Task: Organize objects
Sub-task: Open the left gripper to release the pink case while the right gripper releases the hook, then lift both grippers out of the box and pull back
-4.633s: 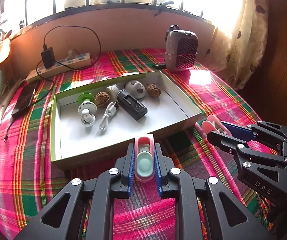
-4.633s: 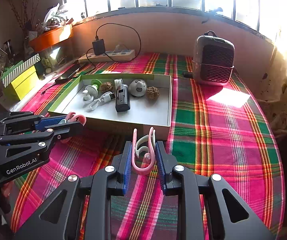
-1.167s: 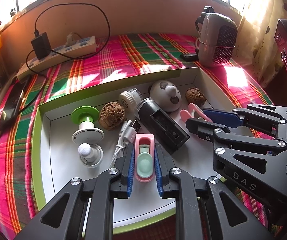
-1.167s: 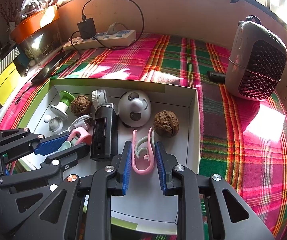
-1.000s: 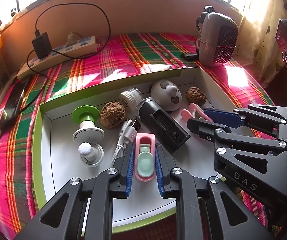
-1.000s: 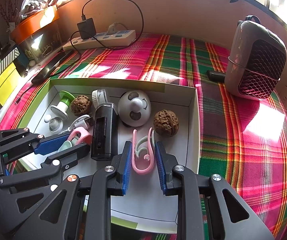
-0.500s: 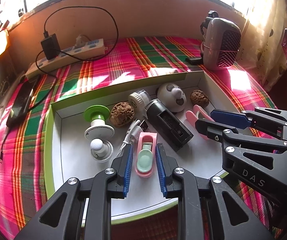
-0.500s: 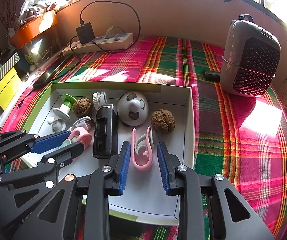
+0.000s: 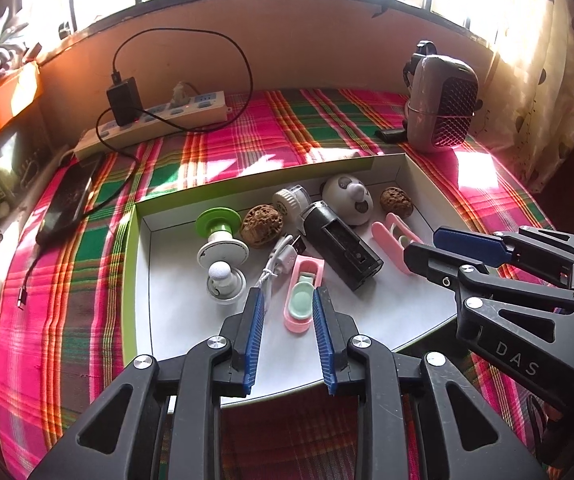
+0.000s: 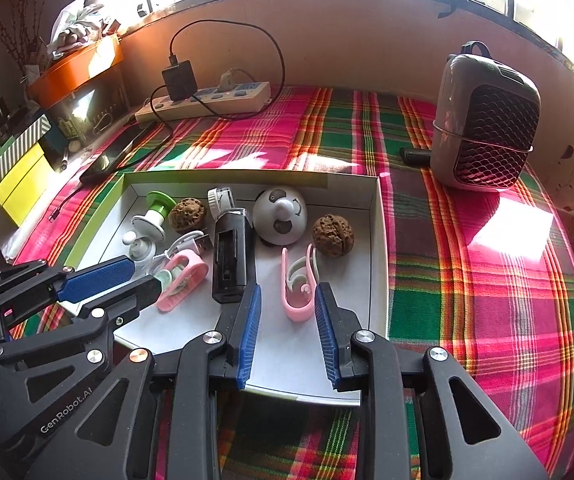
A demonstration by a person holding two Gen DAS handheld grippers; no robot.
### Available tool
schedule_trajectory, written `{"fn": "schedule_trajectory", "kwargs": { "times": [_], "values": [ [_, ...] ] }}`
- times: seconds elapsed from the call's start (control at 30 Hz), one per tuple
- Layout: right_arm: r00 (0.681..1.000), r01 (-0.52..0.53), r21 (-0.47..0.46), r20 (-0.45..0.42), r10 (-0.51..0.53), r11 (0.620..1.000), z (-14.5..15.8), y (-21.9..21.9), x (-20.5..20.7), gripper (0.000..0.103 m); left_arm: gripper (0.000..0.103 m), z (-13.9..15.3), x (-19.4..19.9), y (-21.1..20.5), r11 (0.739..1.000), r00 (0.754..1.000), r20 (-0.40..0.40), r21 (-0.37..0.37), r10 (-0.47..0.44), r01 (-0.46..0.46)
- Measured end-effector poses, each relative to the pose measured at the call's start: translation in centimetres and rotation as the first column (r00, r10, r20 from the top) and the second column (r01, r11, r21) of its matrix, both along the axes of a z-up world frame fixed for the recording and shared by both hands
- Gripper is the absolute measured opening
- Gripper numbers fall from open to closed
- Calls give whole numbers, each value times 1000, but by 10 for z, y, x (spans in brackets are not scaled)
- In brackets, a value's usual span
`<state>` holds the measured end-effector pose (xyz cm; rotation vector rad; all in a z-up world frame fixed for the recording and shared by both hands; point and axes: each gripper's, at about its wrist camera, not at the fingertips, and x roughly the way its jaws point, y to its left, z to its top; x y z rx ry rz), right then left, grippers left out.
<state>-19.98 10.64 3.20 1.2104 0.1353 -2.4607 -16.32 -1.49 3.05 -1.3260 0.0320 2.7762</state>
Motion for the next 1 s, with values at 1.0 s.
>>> {"fn": "schedule_trajectory", "kwargs": {
  "times": [1.0],
  "values": [
    [998, 15, -21, -65, -16, 1000, 9, 2, 66, 46, 24, 4, 68, -17, 995, 994, -47, -24, 99, -100]
  ]
}}
